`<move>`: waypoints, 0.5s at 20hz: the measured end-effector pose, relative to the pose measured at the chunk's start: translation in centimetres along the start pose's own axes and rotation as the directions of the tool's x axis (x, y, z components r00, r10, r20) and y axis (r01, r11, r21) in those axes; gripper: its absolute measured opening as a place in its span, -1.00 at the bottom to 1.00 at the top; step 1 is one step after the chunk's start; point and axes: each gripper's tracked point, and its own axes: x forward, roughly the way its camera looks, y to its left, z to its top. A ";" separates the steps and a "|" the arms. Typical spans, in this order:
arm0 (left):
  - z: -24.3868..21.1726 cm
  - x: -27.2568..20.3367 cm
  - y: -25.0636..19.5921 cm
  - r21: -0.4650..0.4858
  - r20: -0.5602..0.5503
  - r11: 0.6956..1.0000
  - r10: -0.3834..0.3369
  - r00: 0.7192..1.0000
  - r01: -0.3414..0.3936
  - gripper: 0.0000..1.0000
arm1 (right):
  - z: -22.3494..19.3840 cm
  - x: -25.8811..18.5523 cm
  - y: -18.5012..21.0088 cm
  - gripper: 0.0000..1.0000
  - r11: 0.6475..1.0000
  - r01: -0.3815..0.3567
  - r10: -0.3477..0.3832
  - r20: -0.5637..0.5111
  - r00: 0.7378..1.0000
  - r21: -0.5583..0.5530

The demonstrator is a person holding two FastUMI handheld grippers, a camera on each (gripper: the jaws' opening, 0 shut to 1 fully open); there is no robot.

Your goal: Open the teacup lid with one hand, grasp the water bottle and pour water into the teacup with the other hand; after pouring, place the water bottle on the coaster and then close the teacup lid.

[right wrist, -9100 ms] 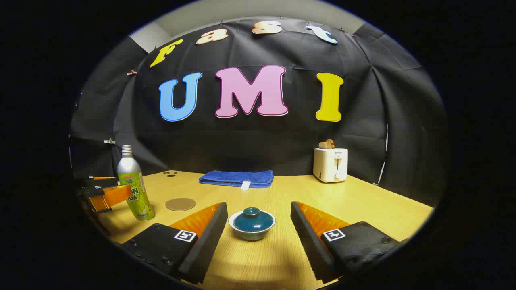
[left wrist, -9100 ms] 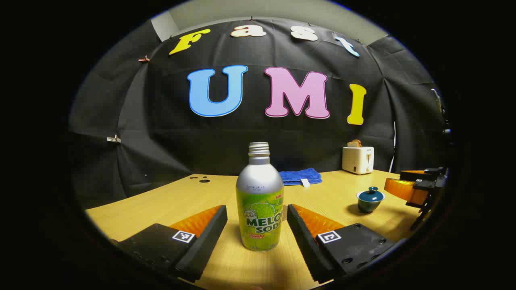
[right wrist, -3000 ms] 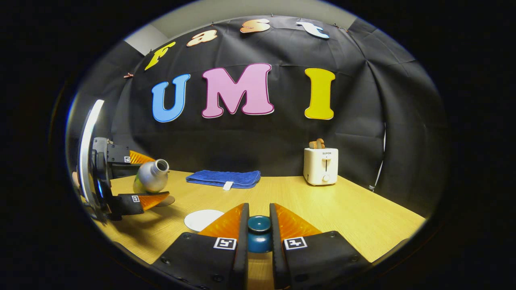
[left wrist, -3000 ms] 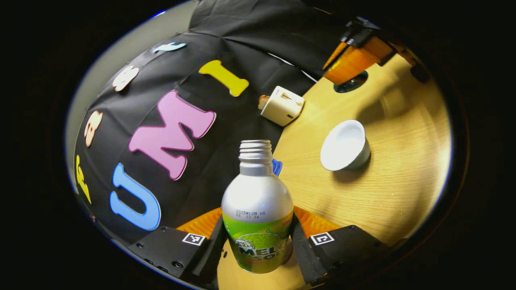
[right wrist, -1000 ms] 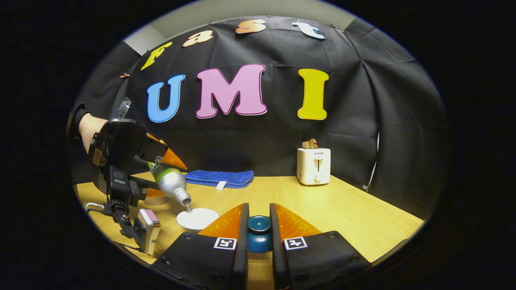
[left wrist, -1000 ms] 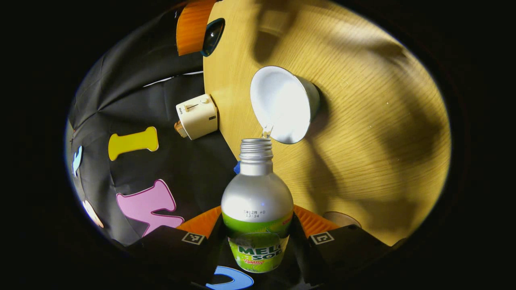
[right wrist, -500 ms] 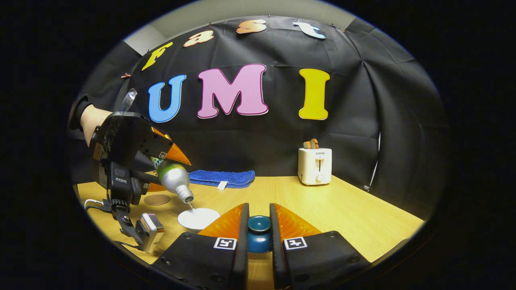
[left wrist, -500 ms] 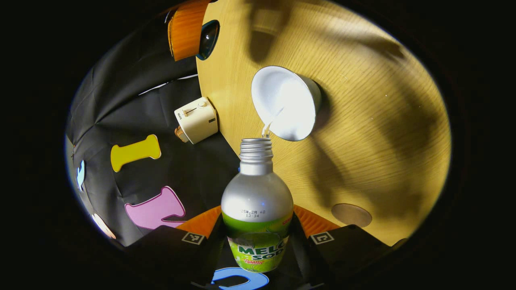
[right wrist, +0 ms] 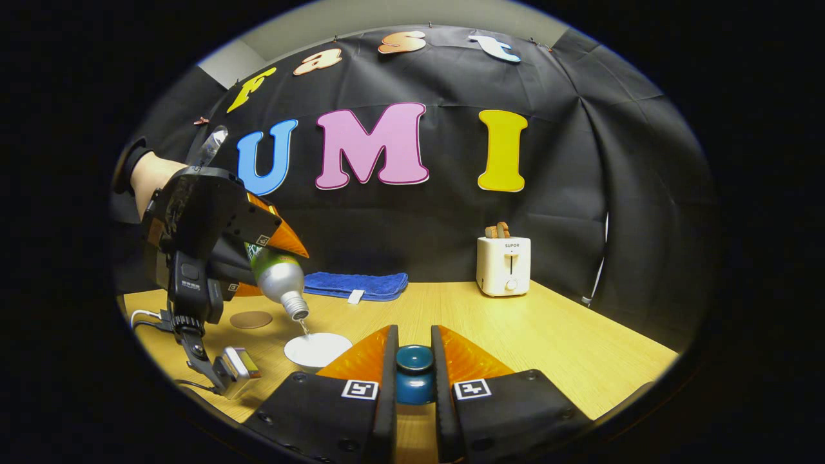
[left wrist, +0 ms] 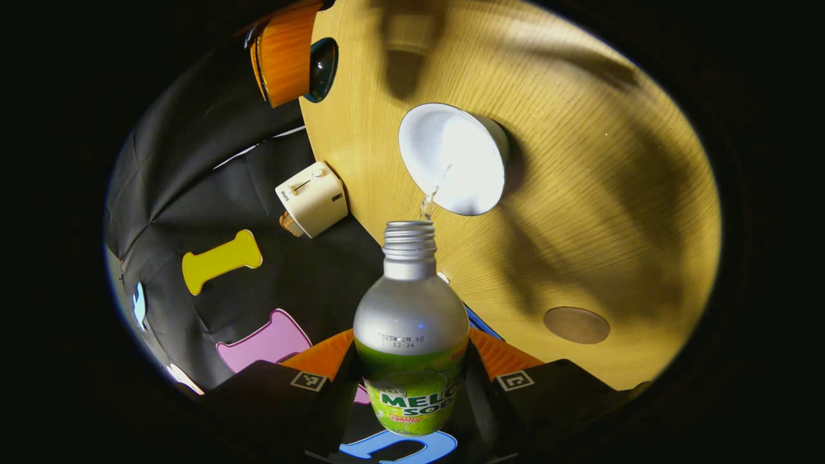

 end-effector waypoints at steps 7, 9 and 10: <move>-0.1 0.0 0.0 0.004 -0.008 1.000 0.003 1.000 -0.003 0.60 | 0.0 0.0 0.0 -0.43 1.000 -0.001 0.001 0.000 1.000 0.000; -0.1 0.0 0.1 0.009 -0.009 1.000 0.008 1.000 -0.008 0.60 | 0.0 0.0 0.0 -0.43 1.000 -0.001 0.001 0.000 1.000 0.000; -0.1 0.0 0.1 0.012 -0.007 1.000 0.010 1.000 -0.010 0.60 | 0.0 0.0 0.0 -0.43 1.000 -0.001 0.001 0.000 1.000 0.000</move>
